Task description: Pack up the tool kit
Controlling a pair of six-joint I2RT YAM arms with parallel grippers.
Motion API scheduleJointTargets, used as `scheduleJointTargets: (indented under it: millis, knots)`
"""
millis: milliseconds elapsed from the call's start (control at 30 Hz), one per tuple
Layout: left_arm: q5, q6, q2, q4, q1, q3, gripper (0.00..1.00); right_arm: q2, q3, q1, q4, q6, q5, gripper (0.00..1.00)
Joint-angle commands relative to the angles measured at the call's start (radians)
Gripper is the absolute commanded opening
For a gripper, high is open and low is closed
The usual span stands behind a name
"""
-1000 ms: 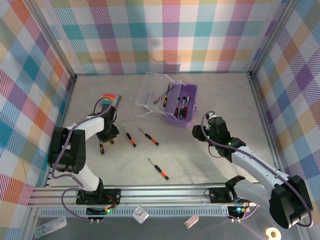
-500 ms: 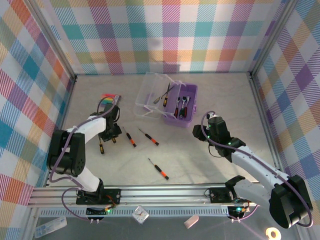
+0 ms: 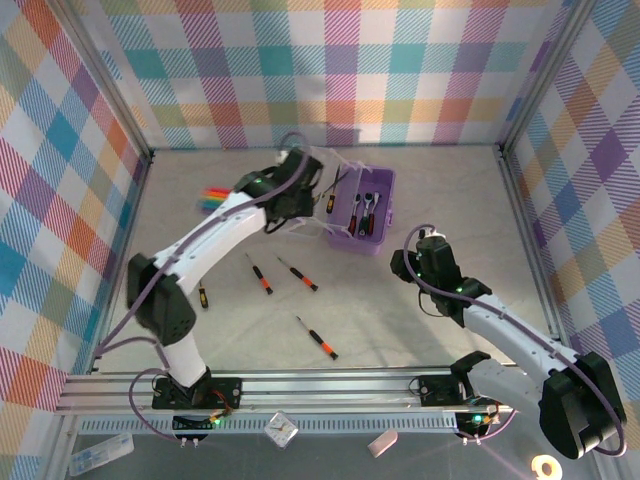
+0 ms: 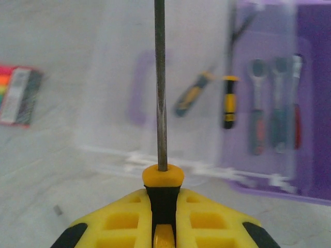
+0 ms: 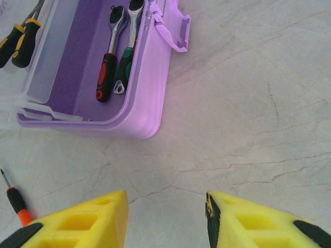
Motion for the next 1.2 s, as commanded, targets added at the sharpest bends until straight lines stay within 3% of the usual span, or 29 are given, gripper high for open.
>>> scheduleJointTargets:
  millis: [0,200,467,900,1000,1067,1167]
  knots:
    - [0.021,0.086,0.136,-0.095,-0.033,0.14,0.13,-0.021,-0.015,0.0,0.012,0.016,0.031,0.44]
    - [0.087,0.126,0.351,-0.135,-0.05,0.399,0.13,-0.018,-0.018,-0.001,0.016,0.019,0.026,0.44]
    - [0.08,0.149,0.579,-0.193,-0.04,0.659,0.14,0.005,-0.009,0.0,0.021,0.022,0.005,0.44]
    - [0.141,0.093,0.65,-0.177,-0.001,0.664,0.19,0.006,-0.009,0.0,0.022,0.021,0.0,0.44]
    - [0.144,0.085,0.648,-0.178,0.003,0.663,0.27,0.006,-0.008,-0.001,0.021,0.02,-0.002,0.44]
    - [0.141,0.084,0.639,-0.18,0.004,0.665,0.38,0.007,-0.007,0.0,0.021,0.02,-0.004,0.45]
    - [0.157,0.088,0.613,-0.173,0.004,0.664,0.43,0.01,-0.005,0.0,0.022,0.018,-0.01,0.45]
